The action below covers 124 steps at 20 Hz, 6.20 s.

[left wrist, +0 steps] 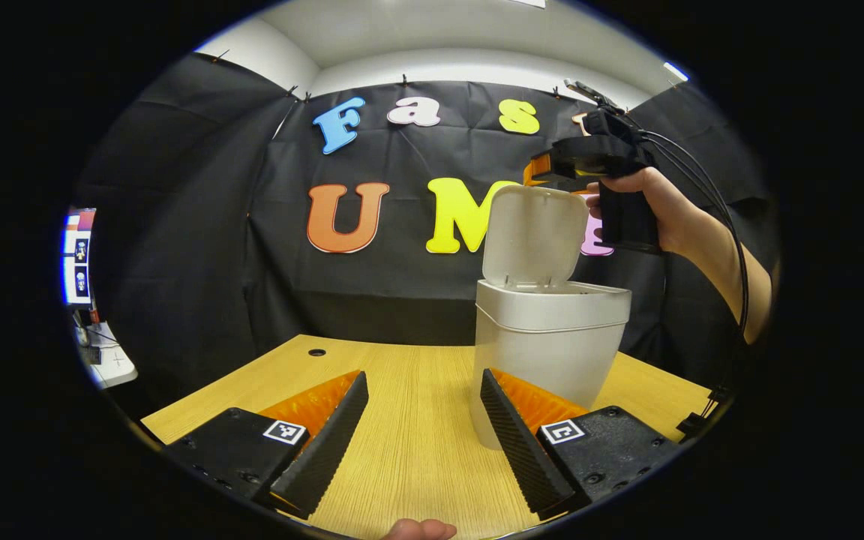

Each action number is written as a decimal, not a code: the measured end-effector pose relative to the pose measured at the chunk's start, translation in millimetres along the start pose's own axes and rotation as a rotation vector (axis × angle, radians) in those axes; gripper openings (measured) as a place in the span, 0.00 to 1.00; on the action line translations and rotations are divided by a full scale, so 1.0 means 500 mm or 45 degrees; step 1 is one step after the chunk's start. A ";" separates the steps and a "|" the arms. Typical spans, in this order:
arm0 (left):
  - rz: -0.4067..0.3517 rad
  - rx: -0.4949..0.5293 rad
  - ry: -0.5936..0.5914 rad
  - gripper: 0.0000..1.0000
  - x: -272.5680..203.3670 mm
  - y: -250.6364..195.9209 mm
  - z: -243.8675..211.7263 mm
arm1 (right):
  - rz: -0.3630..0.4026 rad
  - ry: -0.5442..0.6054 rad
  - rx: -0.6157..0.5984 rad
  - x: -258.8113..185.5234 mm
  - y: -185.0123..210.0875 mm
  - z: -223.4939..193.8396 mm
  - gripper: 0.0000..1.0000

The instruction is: Press the lid of the desktop garbage bin to open it, pick up the crumpled paper on the desktop and throw it into the bin, then pick up the pop can on the desktop and drop it into the bin, and finally close the garbage bin lid.

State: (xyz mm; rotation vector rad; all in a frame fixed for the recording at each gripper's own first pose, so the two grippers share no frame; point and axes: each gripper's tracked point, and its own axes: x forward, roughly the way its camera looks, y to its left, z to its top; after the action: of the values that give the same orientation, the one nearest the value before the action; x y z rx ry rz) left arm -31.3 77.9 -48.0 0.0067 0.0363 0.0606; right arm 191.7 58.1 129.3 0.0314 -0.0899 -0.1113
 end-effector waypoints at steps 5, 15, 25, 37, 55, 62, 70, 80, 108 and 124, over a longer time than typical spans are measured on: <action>-0.017 -0.003 -0.018 0.98 -0.022 -0.018 0.008 | 0.020 0.066 -0.025 -0.040 0.007 -0.024 0.86; -0.054 -0.043 -0.032 0.98 -0.052 -0.042 0.021 | 0.054 0.209 0.010 -0.122 0.015 -0.113 0.85; -0.040 -0.034 -0.050 0.97 -0.076 -0.039 0.030 | 0.056 0.275 0.041 -0.181 0.019 -0.208 0.84; -0.050 -0.037 -0.045 0.98 -0.085 -0.051 0.026 | 0.064 0.312 0.033 -0.212 0.009 -0.271 0.94; -0.068 -0.047 -0.021 0.98 -0.066 -0.063 0.005 | 0.086 0.302 -0.006 -0.219 0.008 -0.311 0.95; -0.078 -0.054 -0.013 0.98 -0.051 -0.068 -0.004 | 0.082 0.280 -0.066 -0.221 0.011 -0.324 0.98; -0.088 -0.061 -0.019 0.98 -0.048 -0.073 -0.008 | 0.074 0.249 -0.041 -0.225 0.007 -0.340 0.98; -0.087 -0.043 -0.038 1.00 -0.046 -0.084 0.003 | 0.054 0.183 -0.025 -0.233 0.013 -0.319 0.96; -0.063 0.013 -0.135 0.97 0.032 -0.150 0.102 | -0.270 0.075 -0.085 -0.472 -0.273 -0.348 0.95; 0.001 0.018 -0.084 0.97 0.067 -0.143 0.080 | -0.253 0.103 -0.088 -0.455 -0.282 -0.369 0.95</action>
State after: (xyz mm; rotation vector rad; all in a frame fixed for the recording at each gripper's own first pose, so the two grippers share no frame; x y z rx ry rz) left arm 7.8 8.2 -9.9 0.0231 -0.0292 0.0611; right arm -31.9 -51.6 -79.6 -0.0242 -0.0015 -0.3117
